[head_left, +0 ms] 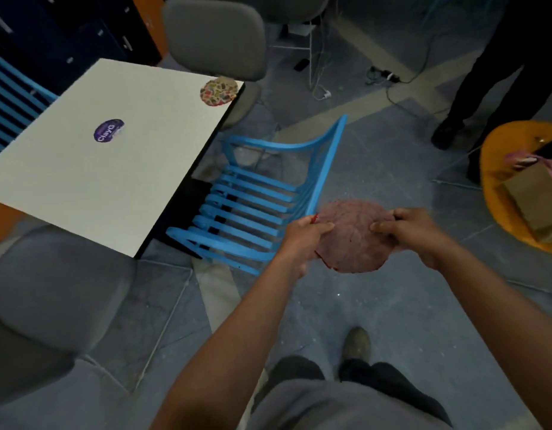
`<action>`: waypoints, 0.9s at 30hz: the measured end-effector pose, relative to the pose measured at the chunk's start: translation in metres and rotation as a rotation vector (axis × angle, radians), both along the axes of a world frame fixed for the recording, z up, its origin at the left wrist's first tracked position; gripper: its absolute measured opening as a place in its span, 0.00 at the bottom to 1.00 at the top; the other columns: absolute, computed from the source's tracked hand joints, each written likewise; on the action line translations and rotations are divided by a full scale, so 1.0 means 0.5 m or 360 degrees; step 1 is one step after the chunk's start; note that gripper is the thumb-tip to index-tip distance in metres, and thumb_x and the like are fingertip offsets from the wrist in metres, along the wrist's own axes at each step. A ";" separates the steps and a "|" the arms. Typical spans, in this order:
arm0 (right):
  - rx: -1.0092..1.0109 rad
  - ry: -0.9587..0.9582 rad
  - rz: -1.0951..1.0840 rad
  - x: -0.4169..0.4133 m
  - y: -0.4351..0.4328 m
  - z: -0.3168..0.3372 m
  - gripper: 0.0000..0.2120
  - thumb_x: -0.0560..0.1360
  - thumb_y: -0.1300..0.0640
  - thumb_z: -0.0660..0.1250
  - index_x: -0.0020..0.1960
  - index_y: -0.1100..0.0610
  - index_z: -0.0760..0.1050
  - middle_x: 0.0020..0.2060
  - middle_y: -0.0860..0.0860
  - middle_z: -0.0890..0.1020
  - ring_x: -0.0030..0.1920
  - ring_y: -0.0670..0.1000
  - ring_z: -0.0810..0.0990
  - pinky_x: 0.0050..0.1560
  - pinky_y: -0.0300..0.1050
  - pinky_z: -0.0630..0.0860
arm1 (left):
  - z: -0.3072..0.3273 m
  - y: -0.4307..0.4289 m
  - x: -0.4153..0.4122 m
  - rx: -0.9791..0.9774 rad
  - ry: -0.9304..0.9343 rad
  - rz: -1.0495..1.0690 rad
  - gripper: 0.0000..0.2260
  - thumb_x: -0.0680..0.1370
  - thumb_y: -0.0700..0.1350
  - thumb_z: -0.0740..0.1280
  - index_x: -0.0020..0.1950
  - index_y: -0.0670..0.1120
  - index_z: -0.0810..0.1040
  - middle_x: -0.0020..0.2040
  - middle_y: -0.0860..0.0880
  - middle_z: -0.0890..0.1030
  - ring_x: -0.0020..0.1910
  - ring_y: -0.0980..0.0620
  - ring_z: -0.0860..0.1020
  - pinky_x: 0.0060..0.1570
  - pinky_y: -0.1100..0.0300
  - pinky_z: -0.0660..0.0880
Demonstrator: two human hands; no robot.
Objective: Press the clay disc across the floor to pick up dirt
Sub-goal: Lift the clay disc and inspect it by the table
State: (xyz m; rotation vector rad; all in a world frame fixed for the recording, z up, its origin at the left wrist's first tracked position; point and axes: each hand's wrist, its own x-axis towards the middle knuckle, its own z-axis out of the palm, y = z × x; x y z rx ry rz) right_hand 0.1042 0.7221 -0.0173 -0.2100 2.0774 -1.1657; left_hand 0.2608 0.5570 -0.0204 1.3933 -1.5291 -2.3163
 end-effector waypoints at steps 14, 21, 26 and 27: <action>-0.0100 -0.0054 0.0437 -0.331 -0.191 0.013 0.09 0.72 0.62 0.76 0.52 0.61 0.84 0.43 0.58 0.88 0.42 0.55 0.86 0.48 0.54 0.84 | 0.017 -0.080 -0.254 0.0087 0.0081 0.0581 0.09 0.81 0.35 0.71 0.60 0.39 0.85 0.52 0.41 0.88 0.36 0.53 0.86 0.33 0.61 0.83; -0.0077 -0.0051 0.0537 -0.472 -0.352 0.015 0.09 0.73 0.63 0.75 0.53 0.61 0.83 0.46 0.59 0.87 0.44 0.57 0.87 0.47 0.53 0.84 | 0.004 -0.217 -0.386 0.0112 0.0089 0.0667 0.11 0.81 0.35 0.71 0.63 0.37 0.84 0.55 0.39 0.88 0.47 0.43 0.89 0.43 0.55 0.86; -0.0092 -0.0052 0.0610 -0.546 -0.463 0.029 0.10 0.74 0.64 0.74 0.55 0.63 0.82 0.45 0.61 0.86 0.41 0.56 0.85 0.36 0.46 0.82 | 0.012 -0.312 -0.458 0.0065 0.0076 0.0720 0.07 0.80 0.35 0.71 0.58 0.40 0.86 0.49 0.40 0.87 0.39 0.47 0.86 0.30 0.61 0.81; -0.0084 -0.0055 0.0630 -0.560 -0.486 0.029 0.10 0.74 0.64 0.74 0.55 0.63 0.82 0.45 0.60 0.86 0.41 0.55 0.84 0.35 0.45 0.81 | 0.011 -0.331 -0.471 0.0072 0.0088 0.0751 0.08 0.80 0.35 0.71 0.58 0.39 0.86 0.50 0.39 0.88 0.44 0.44 0.87 0.33 0.59 0.83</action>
